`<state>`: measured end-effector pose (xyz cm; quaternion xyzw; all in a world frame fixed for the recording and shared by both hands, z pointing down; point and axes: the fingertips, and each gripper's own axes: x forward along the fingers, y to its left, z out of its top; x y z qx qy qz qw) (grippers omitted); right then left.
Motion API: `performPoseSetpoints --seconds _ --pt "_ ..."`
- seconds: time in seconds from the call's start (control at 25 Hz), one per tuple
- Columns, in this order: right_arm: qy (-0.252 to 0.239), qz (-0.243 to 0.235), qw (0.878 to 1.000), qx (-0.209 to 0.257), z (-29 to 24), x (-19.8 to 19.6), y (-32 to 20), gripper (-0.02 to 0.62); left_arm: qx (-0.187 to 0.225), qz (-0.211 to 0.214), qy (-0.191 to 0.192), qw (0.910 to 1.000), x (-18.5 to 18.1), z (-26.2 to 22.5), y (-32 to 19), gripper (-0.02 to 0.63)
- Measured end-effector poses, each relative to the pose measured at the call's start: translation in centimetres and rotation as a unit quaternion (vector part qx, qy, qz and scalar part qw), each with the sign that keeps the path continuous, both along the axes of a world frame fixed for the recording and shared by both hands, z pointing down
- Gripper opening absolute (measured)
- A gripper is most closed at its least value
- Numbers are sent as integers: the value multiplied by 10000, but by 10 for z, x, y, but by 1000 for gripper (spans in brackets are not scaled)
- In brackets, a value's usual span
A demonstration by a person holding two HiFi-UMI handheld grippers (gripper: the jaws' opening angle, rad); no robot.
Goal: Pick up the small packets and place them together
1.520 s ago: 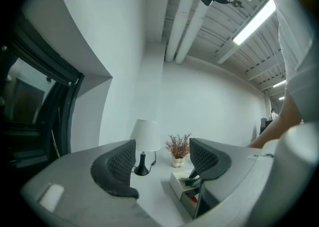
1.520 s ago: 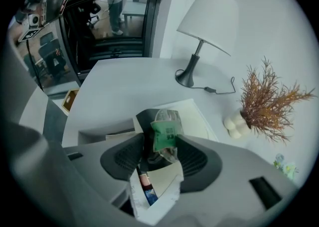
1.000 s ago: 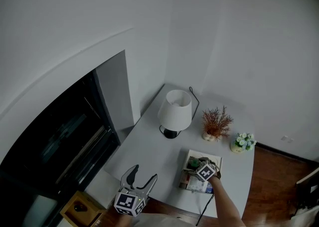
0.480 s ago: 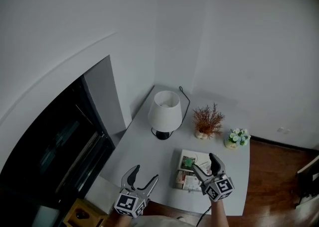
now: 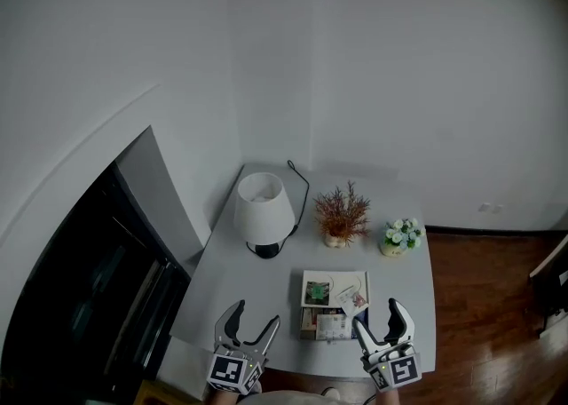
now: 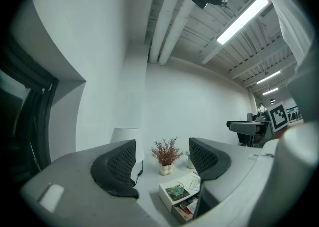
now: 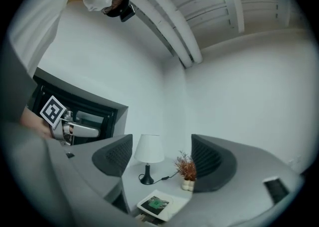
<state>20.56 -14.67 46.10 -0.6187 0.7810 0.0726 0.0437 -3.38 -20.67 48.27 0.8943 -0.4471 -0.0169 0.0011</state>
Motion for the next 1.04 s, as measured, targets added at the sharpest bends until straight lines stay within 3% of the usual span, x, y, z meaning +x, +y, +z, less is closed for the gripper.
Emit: performPoseSetpoints --seconds 0.36,1.04 --pt "40 113 9996 -251 10 11 5 364 13 36 21 10000 20 -1 6 327" --pt "236 -392 9977 -504 29 14 25 364 -132 -79 -79 9999 46 15 25 325"
